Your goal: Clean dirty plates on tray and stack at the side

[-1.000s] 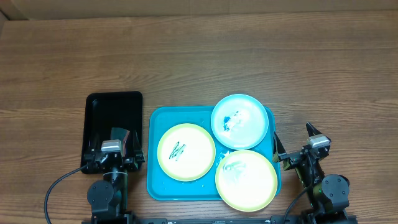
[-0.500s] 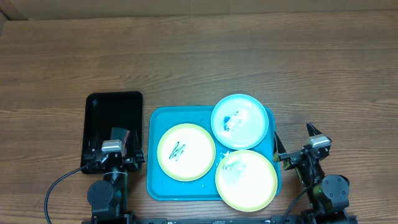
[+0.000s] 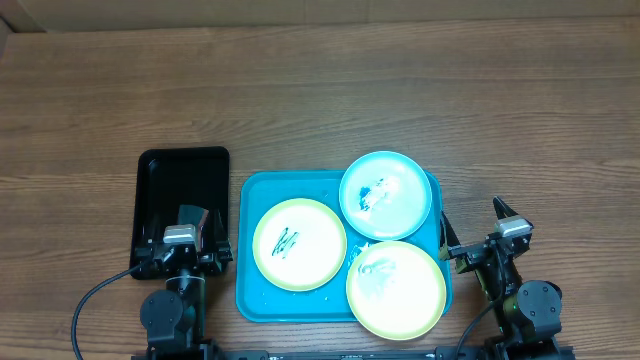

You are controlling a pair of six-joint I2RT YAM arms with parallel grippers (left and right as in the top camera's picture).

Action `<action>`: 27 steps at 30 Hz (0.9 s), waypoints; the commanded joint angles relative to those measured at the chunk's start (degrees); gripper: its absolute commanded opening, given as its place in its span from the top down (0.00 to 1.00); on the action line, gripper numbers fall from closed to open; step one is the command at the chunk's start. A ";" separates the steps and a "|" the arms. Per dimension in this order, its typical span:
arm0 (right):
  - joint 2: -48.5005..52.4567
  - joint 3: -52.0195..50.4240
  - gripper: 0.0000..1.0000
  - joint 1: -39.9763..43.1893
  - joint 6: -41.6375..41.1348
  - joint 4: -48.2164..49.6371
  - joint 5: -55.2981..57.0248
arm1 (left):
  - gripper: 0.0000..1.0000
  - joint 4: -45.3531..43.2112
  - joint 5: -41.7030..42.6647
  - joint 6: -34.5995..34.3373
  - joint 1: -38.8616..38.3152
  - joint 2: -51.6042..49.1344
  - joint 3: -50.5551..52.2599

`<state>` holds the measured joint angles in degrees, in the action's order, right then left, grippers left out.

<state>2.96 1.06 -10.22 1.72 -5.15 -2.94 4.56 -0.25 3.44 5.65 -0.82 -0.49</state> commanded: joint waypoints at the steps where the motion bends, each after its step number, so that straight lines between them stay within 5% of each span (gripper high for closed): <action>1: 0.09 -0.59 0.00 -0.17 0.22 0.48 0.46 | 0.00 -0.09 -0.15 1.29 0.33 -0.24 0.22; 27: 0.09 -0.59 0.00 -0.17 -1.31 1.36 0.28 | 0.00 -0.09 -0.17 1.29 0.33 -0.24 0.22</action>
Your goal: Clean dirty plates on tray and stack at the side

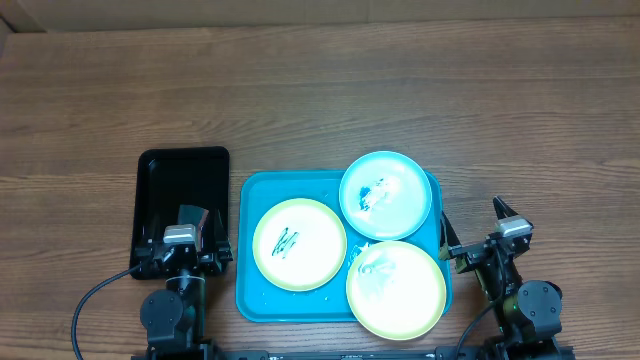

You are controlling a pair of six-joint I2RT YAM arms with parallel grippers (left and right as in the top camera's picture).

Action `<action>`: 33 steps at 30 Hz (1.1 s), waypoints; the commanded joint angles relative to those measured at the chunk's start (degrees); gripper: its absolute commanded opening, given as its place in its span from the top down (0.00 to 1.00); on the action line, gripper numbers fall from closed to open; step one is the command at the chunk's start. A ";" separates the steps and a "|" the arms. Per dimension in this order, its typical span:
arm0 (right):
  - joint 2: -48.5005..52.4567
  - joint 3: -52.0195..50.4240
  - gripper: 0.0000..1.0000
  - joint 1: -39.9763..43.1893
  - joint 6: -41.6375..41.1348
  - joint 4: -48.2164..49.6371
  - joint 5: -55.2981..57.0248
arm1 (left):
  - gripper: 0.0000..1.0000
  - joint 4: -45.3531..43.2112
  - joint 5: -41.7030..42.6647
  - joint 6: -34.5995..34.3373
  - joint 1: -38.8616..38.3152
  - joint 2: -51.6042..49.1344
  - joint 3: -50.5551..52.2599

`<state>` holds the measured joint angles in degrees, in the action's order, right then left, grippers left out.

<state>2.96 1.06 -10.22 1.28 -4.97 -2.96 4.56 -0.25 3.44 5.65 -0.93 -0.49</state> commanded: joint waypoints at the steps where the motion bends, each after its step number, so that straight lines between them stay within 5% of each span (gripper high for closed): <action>1: 0.09 -0.59 0.00 -0.17 -0.87 1.49 0.28 | 0.00 -0.09 -0.15 1.29 0.33 -0.13 0.22; 9: 0.13 1.36 0.00 -0.17 -1.49 1.01 -5.18 | 0.00 -0.09 -0.15 1.29 0.33 -0.13 0.22; 18: 8.13 16.41 0.00 -0.17 -0.81 -14.97 -5.55 | 0.00 -0.09 -0.15 1.29 0.33 -0.13 0.22; 26: 32.44 43.04 0.00 -0.17 -0.87 -32.06 -5.79 | 0.00 -0.09 -0.15 1.29 0.33 -0.13 0.22; 33: 58.16 73.18 0.00 -0.17 -2.23 -56.54 -13.62 | 0.00 -0.09 -0.17 1.29 0.33 -0.13 0.22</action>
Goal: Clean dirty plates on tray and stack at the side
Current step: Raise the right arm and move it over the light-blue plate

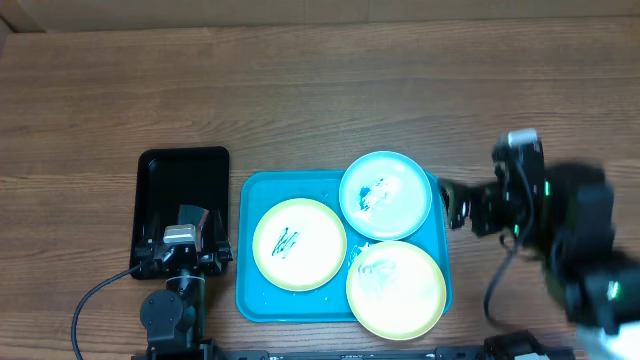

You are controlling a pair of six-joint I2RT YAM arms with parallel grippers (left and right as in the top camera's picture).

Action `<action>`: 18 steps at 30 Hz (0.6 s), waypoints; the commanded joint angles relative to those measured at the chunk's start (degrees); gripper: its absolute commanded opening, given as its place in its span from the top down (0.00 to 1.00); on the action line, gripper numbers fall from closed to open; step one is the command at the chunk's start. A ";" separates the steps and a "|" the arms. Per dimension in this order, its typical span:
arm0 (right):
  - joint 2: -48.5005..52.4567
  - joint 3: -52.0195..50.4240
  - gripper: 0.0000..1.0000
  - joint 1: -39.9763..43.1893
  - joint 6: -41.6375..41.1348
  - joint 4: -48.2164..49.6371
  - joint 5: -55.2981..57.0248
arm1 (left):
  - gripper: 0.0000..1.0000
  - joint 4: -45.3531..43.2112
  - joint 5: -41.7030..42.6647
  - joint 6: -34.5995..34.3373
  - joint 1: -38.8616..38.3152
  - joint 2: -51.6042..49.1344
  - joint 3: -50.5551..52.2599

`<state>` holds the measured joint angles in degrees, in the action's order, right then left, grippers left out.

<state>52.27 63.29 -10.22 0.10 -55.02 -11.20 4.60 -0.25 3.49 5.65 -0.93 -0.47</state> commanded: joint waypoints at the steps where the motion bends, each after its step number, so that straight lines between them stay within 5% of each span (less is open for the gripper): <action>1: 12.33 15.02 0.00 -0.17 -2.19 -10.56 -6.84 | 0.00 -0.13 -0.15 1.25 0.33 -0.13 0.20; 8: 32.24 34.91 0.00 -0.17 -4.96 -34.62 -9.86 | 0.00 -0.13 -0.15 1.25 0.33 -0.13 0.20; 18: 33.88 35.28 0.00 -0.46 -4.39 -33.75 -9.03 | 0.00 -0.13 -0.15 1.22 0.33 -0.13 0.20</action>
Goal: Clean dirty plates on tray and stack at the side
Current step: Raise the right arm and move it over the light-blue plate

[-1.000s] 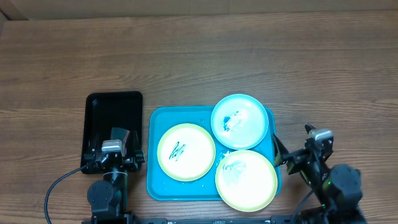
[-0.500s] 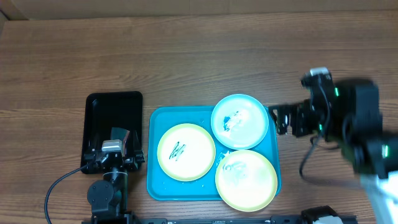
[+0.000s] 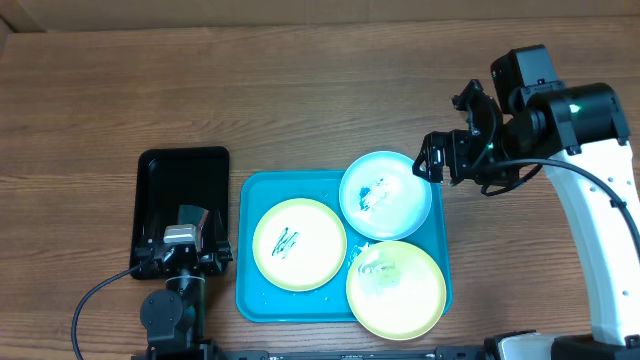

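A blue tray holds three plates. A yellow-green plate with a dark scribble lies on its left. A light blue plate with a blue smear sits at the top right. Another yellow-green plate with a pale smear is at the bottom right, jutting over the tray's edge. My right gripper hangs open just right of the blue plate's rim, holding nothing. My left gripper rests at the near end of the black tray; its jaws are hidden under the wrist.
A black tray lies left of the blue tray, with a small greenish thing at its near end by the left gripper. The right arm runs down the right side. Bare wooden table surrounds both trays.
My right arm has moved further away and a little higher, from beside the blue plate's right edge to just past its upper right rim. The plates and left arm have not moved.
Both arms rested at the near edge, the right gripper open beside the tray's right side. At the second moment nothing had changed. Then the right arm was raised beside the blue plate, and it now hangs open at that plate's upper right.
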You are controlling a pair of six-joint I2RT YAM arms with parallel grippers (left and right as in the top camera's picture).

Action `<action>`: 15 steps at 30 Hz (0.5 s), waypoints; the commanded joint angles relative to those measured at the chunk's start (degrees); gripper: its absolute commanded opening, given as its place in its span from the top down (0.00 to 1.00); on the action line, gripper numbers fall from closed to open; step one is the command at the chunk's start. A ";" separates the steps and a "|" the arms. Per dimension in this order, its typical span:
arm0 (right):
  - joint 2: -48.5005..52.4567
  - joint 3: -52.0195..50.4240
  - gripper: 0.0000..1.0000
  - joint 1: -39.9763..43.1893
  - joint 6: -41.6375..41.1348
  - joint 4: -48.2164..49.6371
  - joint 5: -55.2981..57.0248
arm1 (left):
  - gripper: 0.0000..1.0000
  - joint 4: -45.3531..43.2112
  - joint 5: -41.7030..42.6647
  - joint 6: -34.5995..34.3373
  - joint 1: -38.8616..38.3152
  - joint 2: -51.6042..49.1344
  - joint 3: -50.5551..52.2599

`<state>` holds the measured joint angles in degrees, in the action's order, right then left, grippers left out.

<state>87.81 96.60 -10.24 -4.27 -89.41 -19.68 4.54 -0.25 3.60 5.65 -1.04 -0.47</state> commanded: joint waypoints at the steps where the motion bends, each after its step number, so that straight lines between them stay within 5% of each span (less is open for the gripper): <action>1: -1.66 1.97 0.00 -0.59 -0.02 0.83 -0.59 | 0.00 -0.07 -0.15 1.14 0.33 -0.02 0.20; 9: -1.66 1.97 0.00 -0.63 -0.04 0.15 -6.60 | 0.00 -1.95 1.92 1.05 0.33 -0.02 0.17; 15: -1.66 1.97 0.00 -0.63 2.21 0.63 -5.90 | 0.00 -1.18 13.16 -1.53 0.33 -0.09 -0.11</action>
<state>87.53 96.71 -10.55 -3.86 -89.12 -24.67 2.72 5.76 3.38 5.67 -1.04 -0.47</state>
